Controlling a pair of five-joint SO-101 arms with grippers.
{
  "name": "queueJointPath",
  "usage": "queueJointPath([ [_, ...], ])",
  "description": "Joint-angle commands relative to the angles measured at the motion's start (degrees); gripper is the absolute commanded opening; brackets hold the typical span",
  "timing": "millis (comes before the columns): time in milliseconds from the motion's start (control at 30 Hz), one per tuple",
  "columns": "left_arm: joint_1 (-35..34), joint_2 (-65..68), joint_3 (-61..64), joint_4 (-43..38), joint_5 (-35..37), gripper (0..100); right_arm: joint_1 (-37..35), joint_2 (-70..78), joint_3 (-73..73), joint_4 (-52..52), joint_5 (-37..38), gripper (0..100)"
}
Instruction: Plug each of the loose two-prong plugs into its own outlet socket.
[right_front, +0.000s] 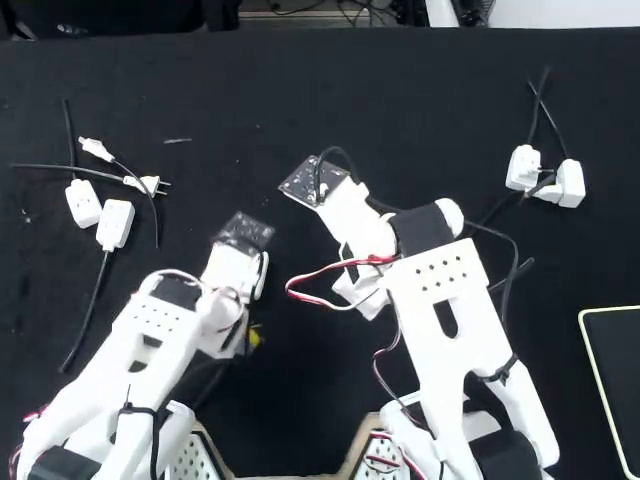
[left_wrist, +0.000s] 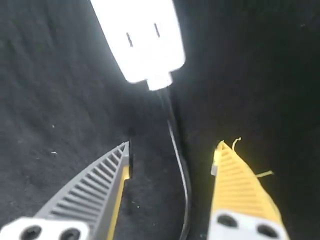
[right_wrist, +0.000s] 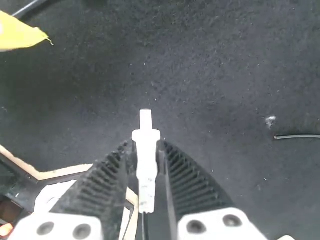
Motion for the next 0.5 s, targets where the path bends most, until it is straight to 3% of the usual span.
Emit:
queueJointPath([
  [0,-4.5,0.3,1.0,-1.5,-5.0,26,1.0,-2.4,-0.7,-0.6,0.7,1.0],
  [233,-16.0,-0.1,-0.2,-1.5,-11.0,26,0.7,-2.4,-0.4,-0.8,0.7,1.0],
  [467,-21.6,-0.1,-4.2,1.4,-14.8,26,0.6,-2.0,-0.2,-2.5,0.8,1.1],
])
